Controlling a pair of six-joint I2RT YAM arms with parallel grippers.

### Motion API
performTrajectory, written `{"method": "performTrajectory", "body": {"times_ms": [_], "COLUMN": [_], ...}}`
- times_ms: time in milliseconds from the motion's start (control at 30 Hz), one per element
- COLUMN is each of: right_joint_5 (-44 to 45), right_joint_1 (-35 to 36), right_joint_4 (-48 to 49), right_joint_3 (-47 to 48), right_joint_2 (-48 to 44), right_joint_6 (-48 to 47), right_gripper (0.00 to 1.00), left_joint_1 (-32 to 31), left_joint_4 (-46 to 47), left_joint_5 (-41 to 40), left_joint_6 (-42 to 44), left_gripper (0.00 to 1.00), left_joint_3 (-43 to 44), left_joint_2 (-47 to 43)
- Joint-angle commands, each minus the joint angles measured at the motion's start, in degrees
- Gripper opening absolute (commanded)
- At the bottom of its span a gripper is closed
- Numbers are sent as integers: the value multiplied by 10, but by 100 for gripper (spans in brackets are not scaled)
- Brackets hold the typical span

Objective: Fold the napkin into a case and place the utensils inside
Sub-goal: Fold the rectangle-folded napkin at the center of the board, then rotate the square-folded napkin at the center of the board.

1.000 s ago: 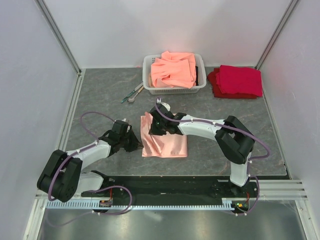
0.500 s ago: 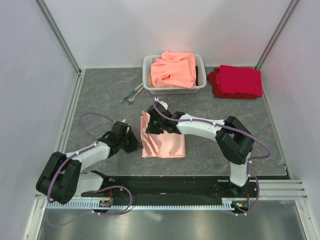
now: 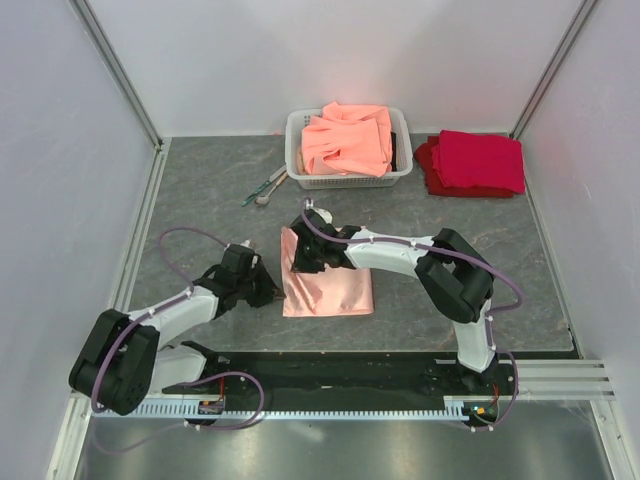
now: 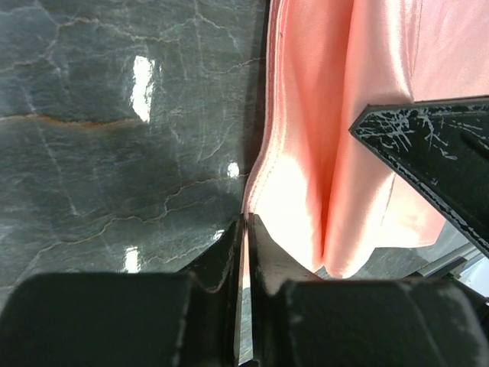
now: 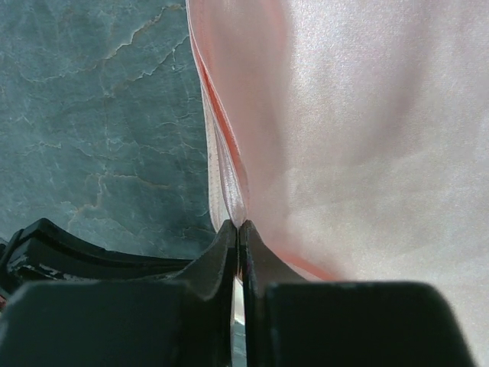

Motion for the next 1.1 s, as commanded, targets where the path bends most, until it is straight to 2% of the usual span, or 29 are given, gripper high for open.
{"method": "performTrajectory", "body": {"times_ms": [0, 100, 200, 267, 333, 467, 567, 600, 700, 767, 867, 933, 1067], "right_joint_5": [-23, -43, -55, -74, -77, -102, -124, -128, -138, -142, -153, -125, -58], "right_joint_1": [1, -1, -14, -33, -46, -87, -100, -100, -101, -105, -124, -136, -156], "right_joint_4": [21, 24, 24, 22, 22, 25, 33, 37, 74, 100, 112, 102, 75], "right_joint_3": [27, 23, -23, -52, -110, -205, -262, -284, -330, -346, -373, -389, -370], "right_joint_2": [11, -7, -57, -89, -150, -231, -273, -279, -302, -305, -297, -300, -289], "right_joint_6": [-2, -30, -60, -70, -85, -119, -141, -142, -137, -137, -137, -141, -213], "right_gripper": [27, 48, 63, 64, 68, 67, 59, 53, 46, 45, 35, 34, 35], "left_joint_1": [2, 2, 2, 2, 2, 2, 0, -1, -2, -4, -11, -28, -88], "left_joint_4": [-42, -96, -152, -179, -176, -120, -80, -72, -66, -63, -49, -41, 1], "left_joint_5": [-6, -25, -69, -87, -64, 29, 65, 70, 64, 50, 44, 40, 33], "left_joint_6": [-19, -30, -22, -15, -2, 19, 31, 37, 45, 45, 36, 21, -29], "left_gripper": [18, 29, 34, 38, 37, 30, 26, 25, 20, 20, 19, 17, 18], "left_joint_3": [-2, 12, 40, 60, 78, 99, 112, 116, 129, 121, 94, 72, 36], "left_joint_2": [-36, -108, -194, -222, -221, -136, -62, -47, 6, 22, 39, 40, 42]}}
